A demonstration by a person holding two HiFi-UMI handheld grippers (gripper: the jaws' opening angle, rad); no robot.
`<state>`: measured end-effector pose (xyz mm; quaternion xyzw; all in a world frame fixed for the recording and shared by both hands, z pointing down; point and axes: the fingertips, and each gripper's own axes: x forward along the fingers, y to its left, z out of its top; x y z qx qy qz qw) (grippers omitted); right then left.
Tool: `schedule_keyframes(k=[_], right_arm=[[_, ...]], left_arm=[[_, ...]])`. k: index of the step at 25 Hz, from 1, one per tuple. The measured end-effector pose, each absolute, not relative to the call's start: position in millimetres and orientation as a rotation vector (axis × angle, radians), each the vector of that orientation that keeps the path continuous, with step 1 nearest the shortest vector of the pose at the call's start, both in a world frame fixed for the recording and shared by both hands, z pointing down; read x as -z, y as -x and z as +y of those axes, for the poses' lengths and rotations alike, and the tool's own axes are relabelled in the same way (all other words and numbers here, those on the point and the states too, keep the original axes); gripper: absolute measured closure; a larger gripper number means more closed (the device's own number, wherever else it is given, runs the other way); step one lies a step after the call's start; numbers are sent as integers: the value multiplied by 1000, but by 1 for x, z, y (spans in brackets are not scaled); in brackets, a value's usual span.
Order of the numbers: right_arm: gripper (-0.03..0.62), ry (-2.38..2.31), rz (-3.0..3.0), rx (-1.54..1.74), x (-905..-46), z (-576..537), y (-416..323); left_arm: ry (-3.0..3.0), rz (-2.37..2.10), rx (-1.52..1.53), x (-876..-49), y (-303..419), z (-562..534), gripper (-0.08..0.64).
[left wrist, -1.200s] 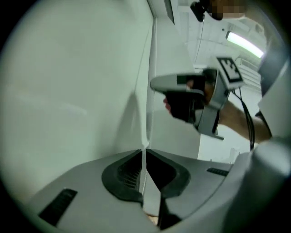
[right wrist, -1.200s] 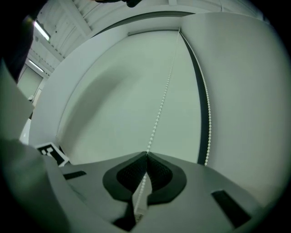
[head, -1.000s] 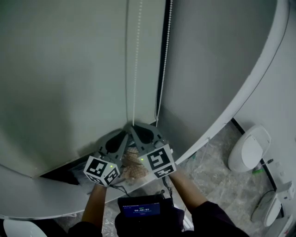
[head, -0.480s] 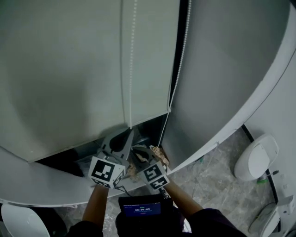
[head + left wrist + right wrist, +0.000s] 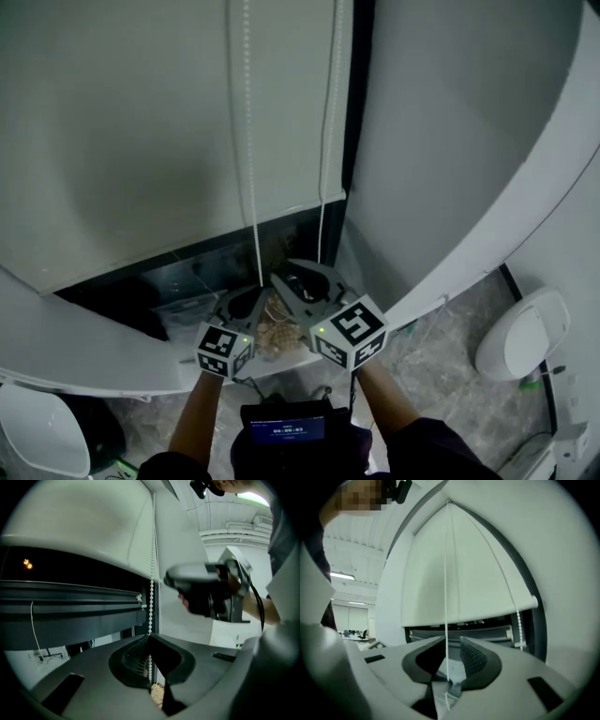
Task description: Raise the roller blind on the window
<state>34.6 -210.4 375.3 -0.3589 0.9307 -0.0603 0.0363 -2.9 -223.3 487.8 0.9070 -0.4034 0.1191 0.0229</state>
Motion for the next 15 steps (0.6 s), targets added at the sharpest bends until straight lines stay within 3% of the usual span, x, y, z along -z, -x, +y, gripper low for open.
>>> schedule_keyframes(k=[8, 11, 15], right_arm=[[515, 1057, 2795, 6, -295, -210, -12], [571, 1095, 2806, 0, -300, -214, -3], [572, 1139, 2804, -51, -307, -210, 18]], left_arm=[[-2729, -1208, -507, -535, 7, -213, 551], [-2704, -1200, -532, -548, 22, -209, 551], [-2679, -1122, -342, -540, 47, -200, 549]])
